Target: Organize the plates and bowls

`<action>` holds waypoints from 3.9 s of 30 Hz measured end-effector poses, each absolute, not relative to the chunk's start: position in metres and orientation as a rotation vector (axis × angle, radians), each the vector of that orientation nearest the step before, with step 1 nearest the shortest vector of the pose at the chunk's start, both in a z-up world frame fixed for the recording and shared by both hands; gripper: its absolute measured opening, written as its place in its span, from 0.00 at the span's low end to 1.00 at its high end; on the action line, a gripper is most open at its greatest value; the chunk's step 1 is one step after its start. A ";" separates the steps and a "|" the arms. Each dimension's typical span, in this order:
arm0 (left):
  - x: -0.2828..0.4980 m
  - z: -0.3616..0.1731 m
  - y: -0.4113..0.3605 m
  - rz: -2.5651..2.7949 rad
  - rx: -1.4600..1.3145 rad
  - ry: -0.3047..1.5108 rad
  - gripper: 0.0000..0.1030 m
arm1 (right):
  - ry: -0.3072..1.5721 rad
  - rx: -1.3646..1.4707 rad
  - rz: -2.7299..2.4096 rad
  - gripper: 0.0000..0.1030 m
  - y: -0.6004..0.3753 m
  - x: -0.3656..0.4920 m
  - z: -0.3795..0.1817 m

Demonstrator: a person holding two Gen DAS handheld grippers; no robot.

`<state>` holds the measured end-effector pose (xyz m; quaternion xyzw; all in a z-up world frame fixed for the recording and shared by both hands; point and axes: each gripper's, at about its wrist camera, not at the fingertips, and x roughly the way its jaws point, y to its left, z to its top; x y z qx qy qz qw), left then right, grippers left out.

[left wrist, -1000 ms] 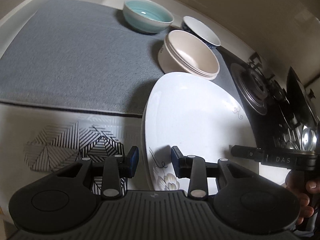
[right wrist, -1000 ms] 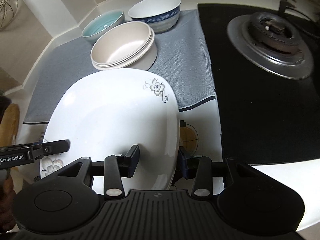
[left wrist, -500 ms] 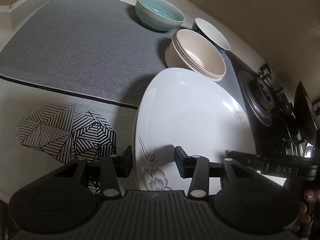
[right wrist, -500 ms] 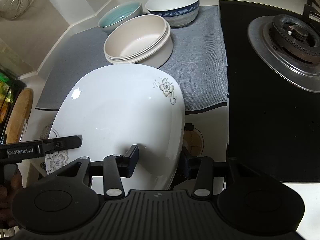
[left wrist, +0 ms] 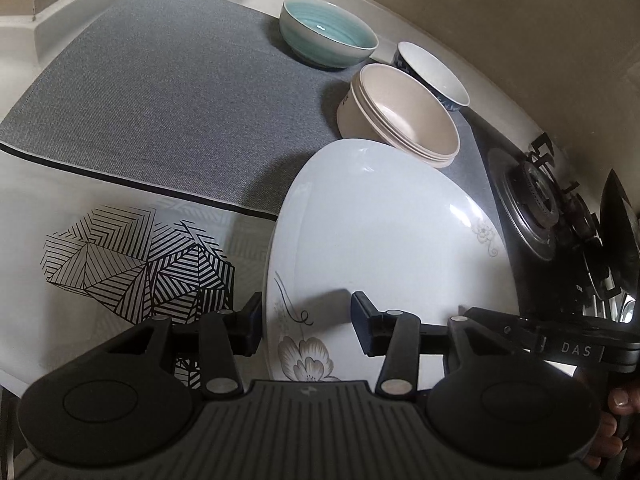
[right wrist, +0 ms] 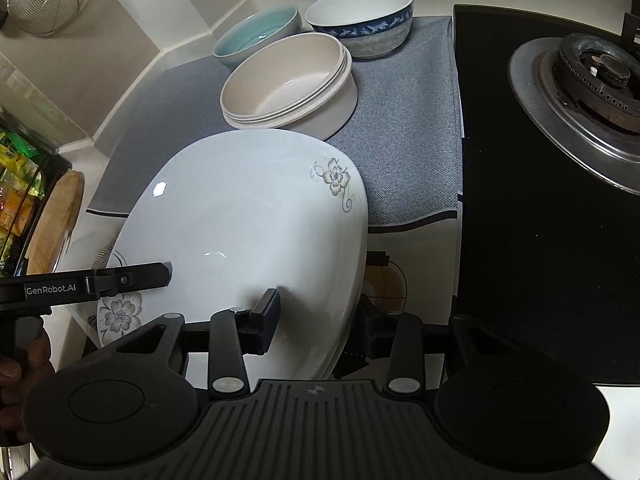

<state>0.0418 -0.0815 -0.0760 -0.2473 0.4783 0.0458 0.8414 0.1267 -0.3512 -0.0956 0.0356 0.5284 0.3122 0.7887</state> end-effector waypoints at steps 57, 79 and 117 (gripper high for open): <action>-0.004 -0.069 0.162 0.254 -0.591 0.929 0.33 | 1.103 -0.020 0.656 0.37 -0.097 0.117 -0.083; -0.018 -0.022 0.142 0.442 -0.424 0.719 0.45 | 0.976 -0.024 0.632 0.43 -0.124 0.092 -0.063; 0.166 -0.054 -0.058 0.020 -0.473 0.974 0.22 | 1.094 0.028 0.429 0.14 -0.341 0.108 -0.102</action>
